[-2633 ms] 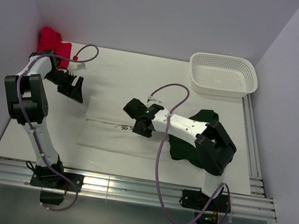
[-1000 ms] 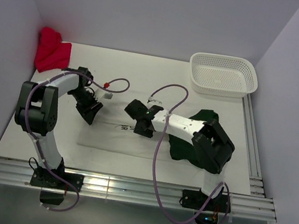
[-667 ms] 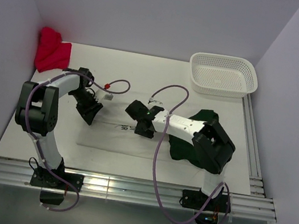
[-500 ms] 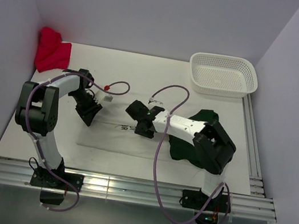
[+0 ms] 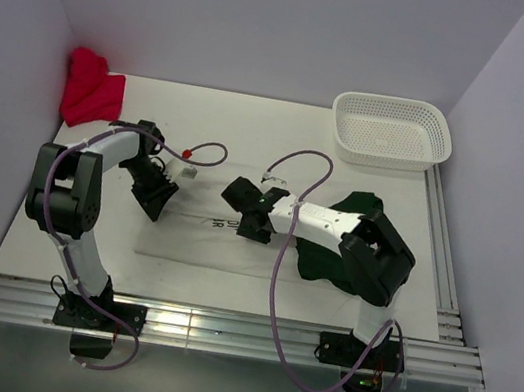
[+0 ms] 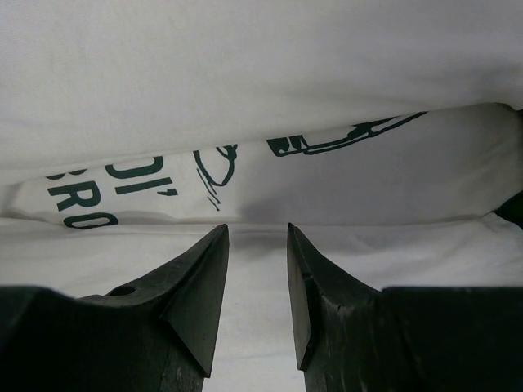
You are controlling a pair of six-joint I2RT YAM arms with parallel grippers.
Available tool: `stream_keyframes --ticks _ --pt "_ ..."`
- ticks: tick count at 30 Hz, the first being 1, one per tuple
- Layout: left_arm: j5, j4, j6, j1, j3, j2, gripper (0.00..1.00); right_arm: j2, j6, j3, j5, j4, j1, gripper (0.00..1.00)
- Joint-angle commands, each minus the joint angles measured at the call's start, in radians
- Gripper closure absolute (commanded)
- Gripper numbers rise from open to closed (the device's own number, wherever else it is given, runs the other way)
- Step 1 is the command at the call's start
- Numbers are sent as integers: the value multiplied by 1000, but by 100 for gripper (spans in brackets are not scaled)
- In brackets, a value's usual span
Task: Roll the t-shirts
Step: Fold the tshirt
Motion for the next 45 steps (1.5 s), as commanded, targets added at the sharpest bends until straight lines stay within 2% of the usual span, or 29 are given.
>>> stream_keyframes --ticks 1,7,11,14,15,18,19,26,45 --pt "4 -6 -16 -7 29 10 57 -53 6 -10 30 12 -8 58" --pt "5 11 -32 -12 37 28 55 -53 6 -7 31 8 -8 58" --pt "4 17 -39 -15 41 33 61 -55 3 -8 33 9 -9 58" --pt "1 17 -41 -16 44 40 74 -58 5 -8 35 5 -9 58" --pt "1 18 -44 -16 44 37 84 -59 5 -10 35 6 -9 58" --pt "-2 20 -44 -16 40 18 98 -64 5 -11 39 3 -9 58" --pt "-5 18 -42 -16 37 11 100 -66 5 -11 42 2 -8 58" --pt "-36 29 -41 -10 9 -33 100 -87 3 -36 48 6 -16 57" --pt "-67 44 -35 25 -32 -38 100 -69 3 -65 19 26 -23 54"
